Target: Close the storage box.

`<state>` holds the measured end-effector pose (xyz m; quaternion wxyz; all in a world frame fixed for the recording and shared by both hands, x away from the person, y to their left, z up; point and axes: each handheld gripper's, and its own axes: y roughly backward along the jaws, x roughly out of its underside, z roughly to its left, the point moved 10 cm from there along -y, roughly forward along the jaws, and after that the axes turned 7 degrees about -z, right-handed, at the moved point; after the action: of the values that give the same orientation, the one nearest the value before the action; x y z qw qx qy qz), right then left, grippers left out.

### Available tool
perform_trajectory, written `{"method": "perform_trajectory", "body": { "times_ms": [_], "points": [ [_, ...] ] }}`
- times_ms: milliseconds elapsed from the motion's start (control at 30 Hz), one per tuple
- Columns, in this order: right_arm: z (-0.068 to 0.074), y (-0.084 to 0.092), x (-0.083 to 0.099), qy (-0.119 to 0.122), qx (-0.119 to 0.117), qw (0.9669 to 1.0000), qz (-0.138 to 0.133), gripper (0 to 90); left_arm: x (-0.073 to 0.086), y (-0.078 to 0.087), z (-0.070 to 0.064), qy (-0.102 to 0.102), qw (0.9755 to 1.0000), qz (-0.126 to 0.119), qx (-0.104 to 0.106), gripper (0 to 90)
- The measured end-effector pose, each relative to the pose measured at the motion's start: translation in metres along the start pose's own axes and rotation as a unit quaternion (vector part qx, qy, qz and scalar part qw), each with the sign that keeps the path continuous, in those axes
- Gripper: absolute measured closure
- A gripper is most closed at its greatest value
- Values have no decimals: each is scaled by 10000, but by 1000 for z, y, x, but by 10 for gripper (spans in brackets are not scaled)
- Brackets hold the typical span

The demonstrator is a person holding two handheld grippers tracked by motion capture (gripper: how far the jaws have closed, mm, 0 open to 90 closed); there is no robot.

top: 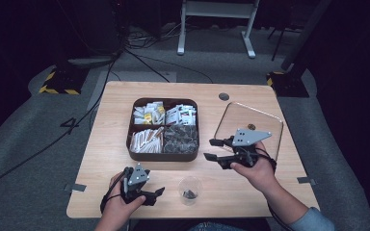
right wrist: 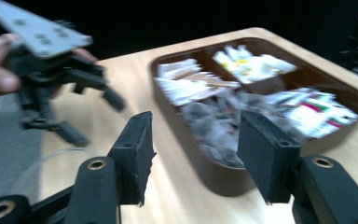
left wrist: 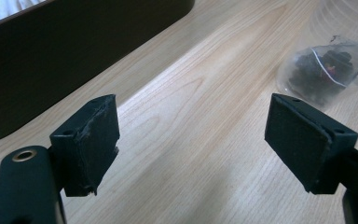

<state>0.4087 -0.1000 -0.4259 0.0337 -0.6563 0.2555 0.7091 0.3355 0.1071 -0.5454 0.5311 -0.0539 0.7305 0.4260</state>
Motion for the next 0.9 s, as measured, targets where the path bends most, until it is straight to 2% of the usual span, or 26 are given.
{"method": "perform_trajectory", "body": {
  "times_ms": [167,200,233,400,433,467,500,567,667,767,900],
  "points": [
    [-37,4,4,-161,452,9988,26,436,4,5,3,38,9999,-17,-96,181],
    [-52,7,6,-246,602,9979,34,431,4,6,3,36,9999,-32,-104,179],
    [-52,7,6,-246,602,9979,34,431,4,7,4,10,9999,-64,-105,179],
    [-85,16,13,-362,961,9947,96,425,5,12,4,-12,9998,-178,-105,171],
    [-97,20,17,-397,1086,9932,122,420,6,13,4,-19,9998,-174,-127,169],
    [-97,20,17,-397,1086,9932,122,420,8,14,5,-19,9998,-166,-146,169],
    [-103,22,20,-424,1147,9924,141,418,9,15,5,1,9997,-161,-160,169],
    [-114,26,25,-478,1280,9905,174,409,10,17,8,18,9996,-169,-237,169],
    [-128,32,36,-695,1385,9877,208,402,12,21,12,19,9993,-155,-340,169],
    [-142,38,48,-832,1572,9836,287,388,14,22,16,94,9988,-152,-455,170],
    [-162,47,63,-989,1844,9770,407,379,18,25,21,3,9982,-73,-598,163]
  ]
}}
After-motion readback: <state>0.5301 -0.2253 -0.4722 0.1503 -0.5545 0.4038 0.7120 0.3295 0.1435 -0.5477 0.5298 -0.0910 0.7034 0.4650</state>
